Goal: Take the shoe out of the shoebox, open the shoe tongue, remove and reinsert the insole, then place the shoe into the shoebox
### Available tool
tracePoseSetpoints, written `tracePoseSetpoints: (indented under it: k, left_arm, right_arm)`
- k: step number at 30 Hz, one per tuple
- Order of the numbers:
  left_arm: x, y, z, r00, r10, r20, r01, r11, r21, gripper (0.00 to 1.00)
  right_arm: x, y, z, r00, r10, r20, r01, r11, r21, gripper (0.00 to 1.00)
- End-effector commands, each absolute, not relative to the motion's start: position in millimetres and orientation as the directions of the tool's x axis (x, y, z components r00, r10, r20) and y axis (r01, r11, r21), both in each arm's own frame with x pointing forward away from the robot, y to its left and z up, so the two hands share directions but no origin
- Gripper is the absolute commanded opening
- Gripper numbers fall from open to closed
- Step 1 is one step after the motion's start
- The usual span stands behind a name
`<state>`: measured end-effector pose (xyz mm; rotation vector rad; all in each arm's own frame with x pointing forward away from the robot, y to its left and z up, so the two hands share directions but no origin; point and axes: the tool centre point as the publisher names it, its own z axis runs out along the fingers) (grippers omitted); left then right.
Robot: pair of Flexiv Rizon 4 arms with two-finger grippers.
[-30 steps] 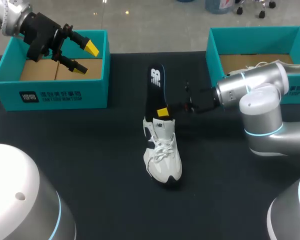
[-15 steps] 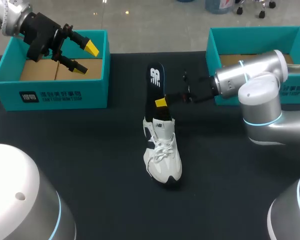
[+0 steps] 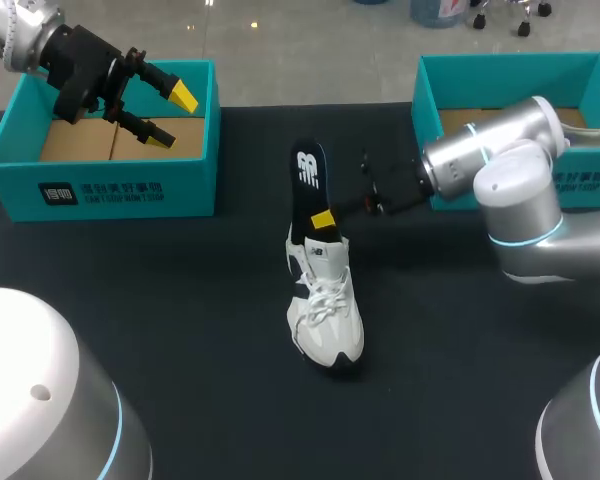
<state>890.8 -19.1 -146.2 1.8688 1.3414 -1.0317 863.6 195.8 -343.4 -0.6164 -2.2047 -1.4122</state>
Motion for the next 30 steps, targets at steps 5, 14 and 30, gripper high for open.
tracePoseSetpoints:
  k: [5, 14, 30]
  left_arm:
    - [890.8, -18.9, -145.9, 0.184, 0.48, -0.858, 0.953, -0.301, 0.036, 1.0]
    - [890.8, -18.9, -145.9, 0.184, 0.48, -0.858, 0.953, -0.301, 0.036, 1.0]
    - [890.8, -18.9, -145.9, 0.184, 0.48, -0.858, 0.953, -0.301, 0.036, 1.0]
  right_arm:
    - [844.9, 194.2, -352.1, -0.773, 0.138, 0.619, 0.619, 0.374, 0.69, 0.0]
    - [849.9, 197.3, -343.2, -0.789, 0.137, 0.598, 0.601, 0.371, 0.708, 0.26]
    - [871.9, 205.5, -338.7, -0.791, 0.038, 0.61, 0.564, 0.43, 0.705, 0.0]
